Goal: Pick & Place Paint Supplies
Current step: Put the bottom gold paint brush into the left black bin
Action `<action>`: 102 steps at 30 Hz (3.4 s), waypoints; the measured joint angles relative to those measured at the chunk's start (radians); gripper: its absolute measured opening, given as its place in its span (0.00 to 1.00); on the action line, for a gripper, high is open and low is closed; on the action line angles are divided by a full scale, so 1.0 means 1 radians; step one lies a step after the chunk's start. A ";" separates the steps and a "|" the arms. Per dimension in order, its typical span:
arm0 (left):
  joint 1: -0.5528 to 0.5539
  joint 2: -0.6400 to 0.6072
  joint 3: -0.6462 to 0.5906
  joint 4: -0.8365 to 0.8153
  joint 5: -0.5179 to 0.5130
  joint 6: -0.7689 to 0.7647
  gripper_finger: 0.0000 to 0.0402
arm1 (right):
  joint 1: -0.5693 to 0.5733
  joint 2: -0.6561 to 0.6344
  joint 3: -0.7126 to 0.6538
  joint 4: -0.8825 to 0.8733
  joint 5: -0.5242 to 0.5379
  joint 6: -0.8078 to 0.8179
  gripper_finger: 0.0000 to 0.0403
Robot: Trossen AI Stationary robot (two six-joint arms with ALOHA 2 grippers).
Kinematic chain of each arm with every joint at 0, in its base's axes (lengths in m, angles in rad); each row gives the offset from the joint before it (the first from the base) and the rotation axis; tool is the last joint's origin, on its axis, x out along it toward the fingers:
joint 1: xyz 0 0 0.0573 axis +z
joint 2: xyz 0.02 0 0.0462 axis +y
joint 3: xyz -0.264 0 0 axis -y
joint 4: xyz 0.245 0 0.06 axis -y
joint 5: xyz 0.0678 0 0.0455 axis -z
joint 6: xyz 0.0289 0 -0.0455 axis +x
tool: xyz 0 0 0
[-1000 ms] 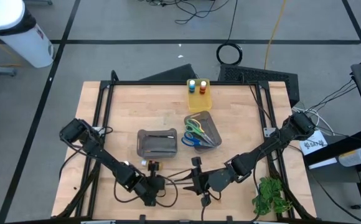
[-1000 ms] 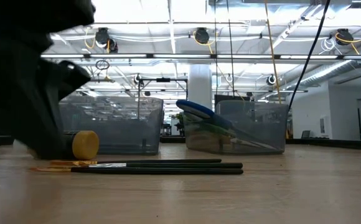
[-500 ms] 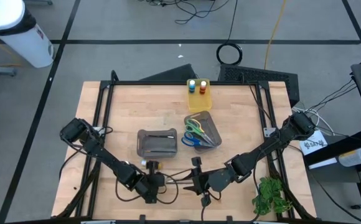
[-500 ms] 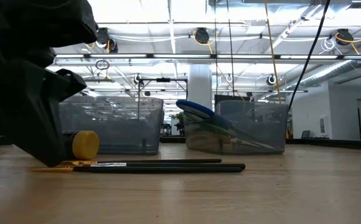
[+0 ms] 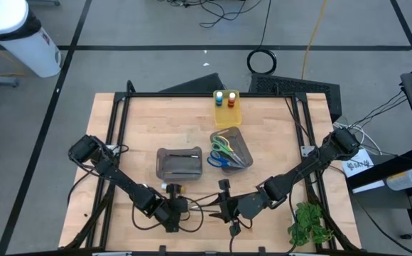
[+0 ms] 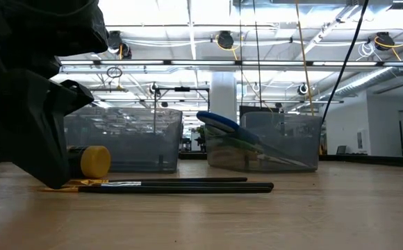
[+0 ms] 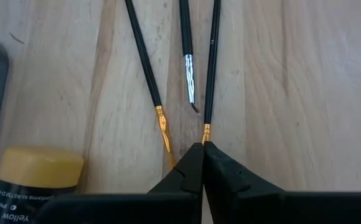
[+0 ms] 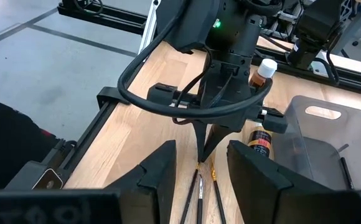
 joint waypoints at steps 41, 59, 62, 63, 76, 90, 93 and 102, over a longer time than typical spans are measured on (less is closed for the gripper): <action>0.011 -0.002 -0.068 0.043 0.007 -0.064 0.02 | -0.032 0.260 0.000 -0.225 -0.054 0.322 0.32; 0.011 0.000 -0.068 0.055 0.007 -0.049 0.02 | -0.067 0.324 0.003 -0.194 -0.111 0.288 0.07; 0.011 0.000 -0.068 0.056 0.007 -0.048 0.03 | -0.067 0.324 0.003 -0.198 -0.108 0.265 0.02; 0.011 0.000 -0.068 0.056 0.007 -0.047 0.03 | -0.067 0.324 0.003 -0.198 -0.108 0.266 0.02; -0.014 -0.152 0.031 0.126 -0.085 0.285 0.06 | -0.054 0.244 -0.003 -0.098 -0.082 0.208 0.01; -0.019 -0.388 0.118 0.138 -0.135 0.481 0.06 | -0.258 0.185 -0.001 0.189 -0.162 0.112 0.00; -0.019 -0.404 0.117 0.133 -0.181 0.503 0.06 | -0.331 0.180 -0.001 0.219 -0.201 0.112 0.00; -0.007 -0.407 0.116 0.096 -0.208 0.505 0.06 | -0.429 0.181 0.000 0.265 -0.217 0.111 0.07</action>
